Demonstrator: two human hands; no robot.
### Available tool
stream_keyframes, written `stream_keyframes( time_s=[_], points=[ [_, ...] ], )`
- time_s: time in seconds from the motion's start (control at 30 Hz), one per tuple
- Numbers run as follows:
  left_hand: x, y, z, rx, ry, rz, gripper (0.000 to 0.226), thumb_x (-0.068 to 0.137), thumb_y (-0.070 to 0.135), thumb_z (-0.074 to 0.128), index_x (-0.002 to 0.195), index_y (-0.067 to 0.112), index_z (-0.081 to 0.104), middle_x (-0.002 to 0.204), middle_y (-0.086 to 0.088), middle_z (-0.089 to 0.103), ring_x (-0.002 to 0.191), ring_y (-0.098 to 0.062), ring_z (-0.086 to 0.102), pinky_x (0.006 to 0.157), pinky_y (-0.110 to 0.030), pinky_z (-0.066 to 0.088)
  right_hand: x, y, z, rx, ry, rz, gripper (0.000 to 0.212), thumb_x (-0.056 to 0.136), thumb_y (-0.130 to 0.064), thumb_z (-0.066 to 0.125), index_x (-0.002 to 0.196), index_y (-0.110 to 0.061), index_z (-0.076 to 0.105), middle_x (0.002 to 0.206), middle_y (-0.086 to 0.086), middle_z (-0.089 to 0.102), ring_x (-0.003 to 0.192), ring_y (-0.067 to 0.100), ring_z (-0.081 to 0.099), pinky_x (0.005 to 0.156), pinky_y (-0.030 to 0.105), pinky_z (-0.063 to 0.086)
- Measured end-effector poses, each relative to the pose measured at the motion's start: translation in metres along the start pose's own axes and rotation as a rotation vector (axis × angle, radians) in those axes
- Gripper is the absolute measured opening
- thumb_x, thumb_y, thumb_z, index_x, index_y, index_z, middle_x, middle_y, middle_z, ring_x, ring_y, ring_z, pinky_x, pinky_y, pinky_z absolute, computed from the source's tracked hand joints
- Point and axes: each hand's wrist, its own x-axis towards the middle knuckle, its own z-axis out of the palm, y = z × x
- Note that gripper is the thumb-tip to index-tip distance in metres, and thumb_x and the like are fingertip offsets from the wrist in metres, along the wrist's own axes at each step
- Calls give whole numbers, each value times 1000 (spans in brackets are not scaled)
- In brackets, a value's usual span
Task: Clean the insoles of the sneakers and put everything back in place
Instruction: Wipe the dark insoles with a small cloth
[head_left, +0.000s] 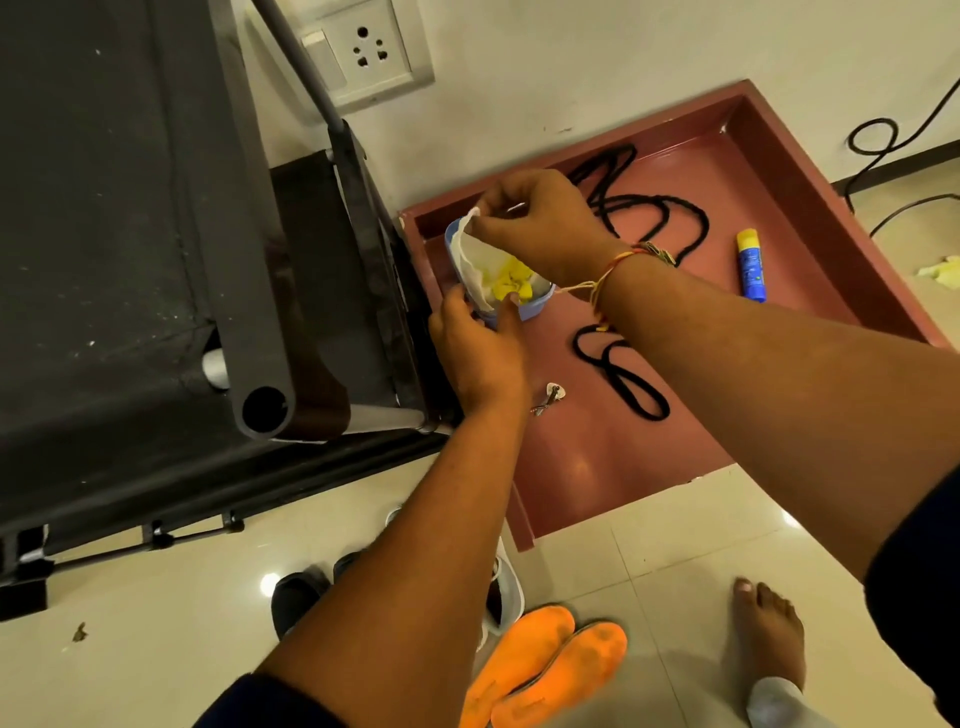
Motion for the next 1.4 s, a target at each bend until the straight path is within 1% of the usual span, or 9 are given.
stream_keyframes(
  time_s=[0.1, 0.27, 0.43, 0.67, 0.83, 1.07, 1.17, 1.27, 1.4],
  points=[
    [11, 1, 2, -37, 96, -28, 22, 99, 15, 58, 117, 5, 67, 117, -12, 65, 102, -25, 63, 76, -21, 44, -1, 0, -1, 55, 4, -33, 15, 84, -31, 75, 90, -17, 74, 83, -12, 71, 79, 1, 66, 77, 21, 54],
    [18, 4, 3, -143, 189, -91, 28, 106, 20, 47, 120, 2, 63, 118, -13, 68, 96, -19, 61, 56, -4, 38, -8, 13, -5, -244, 108, -47, 18, 91, -21, 65, 107, -12, 66, 101, 1, 71, 90, 16, 63, 81, 29, 49],
    [18, 8, 2, -248, 186, -85, 27, 107, 21, 46, 123, 4, 60, 112, -6, 66, 88, -12, 61, 56, -3, 42, -16, 28, 3, -518, -82, -35, 25, 85, -33, 74, 105, -19, 73, 107, 3, 73, 101, 26, 63, 85, 36, 48],
    [17, 18, -5, -405, 171, -72, 19, 107, 20, 47, 121, 13, 56, 96, 15, 59, 74, 10, 62, 62, -8, 49, -20, 32, 11, -614, -78, -32, 31, 86, -38, 72, 114, -23, 72, 113, 6, 69, 108, 32, 56, 92, 40, 46],
    [14, 15, -5, -369, 163, -72, 28, 106, 23, 49, 129, 8, 54, 106, 6, 60, 76, 5, 61, 61, -7, 49, -27, 34, 14, -753, -110, -119, 35, 86, -47, 69, 111, -23, 74, 109, 6, 68, 102, 32, 57, 90, 41, 46],
    [14, 10, -3, -328, 161, -81, 31, 106, 23, 48, 133, 7, 52, 111, 4, 59, 78, 2, 59, 59, -6, 48, -29, 26, 13, -603, 7, -8, 22, 98, -23, 54, 108, -8, 67, 109, 13, 68, 100, 34, 60, 93, 41, 43],
    [16, 10, -3, -325, 166, -89, 31, 106, 24, 49, 133, 10, 53, 113, 4, 59, 90, -5, 62, 62, -7, 49, -35, 26, 7, -363, 121, 69, 22, 101, -21, 48, 112, -4, 56, 105, 18, 68, 93, 39, 60, 77, 47, 47],
    [20, 8, -1, -328, 170, -101, 29, 105, 26, 50, 131, 13, 55, 116, 2, 63, 104, -14, 67, 74, -18, 56, -39, 24, 0, -304, 167, 45, 23, 97, -9, 44, 118, -9, 53, 95, 14, 64, 81, 34, 59, 61, 40, 42],
    [23, 8, 1, -269, 198, -93, 29, 105, 26, 51, 131, 16, 59, 124, -3, 66, 107, -16, 67, 71, -13, 55, -29, 24, 0, -560, -44, -42, 31, 90, -7, 47, 104, -14, 73, 108, 13, 61, 98, 32, 57, 80, 38, 46]
  ],
)
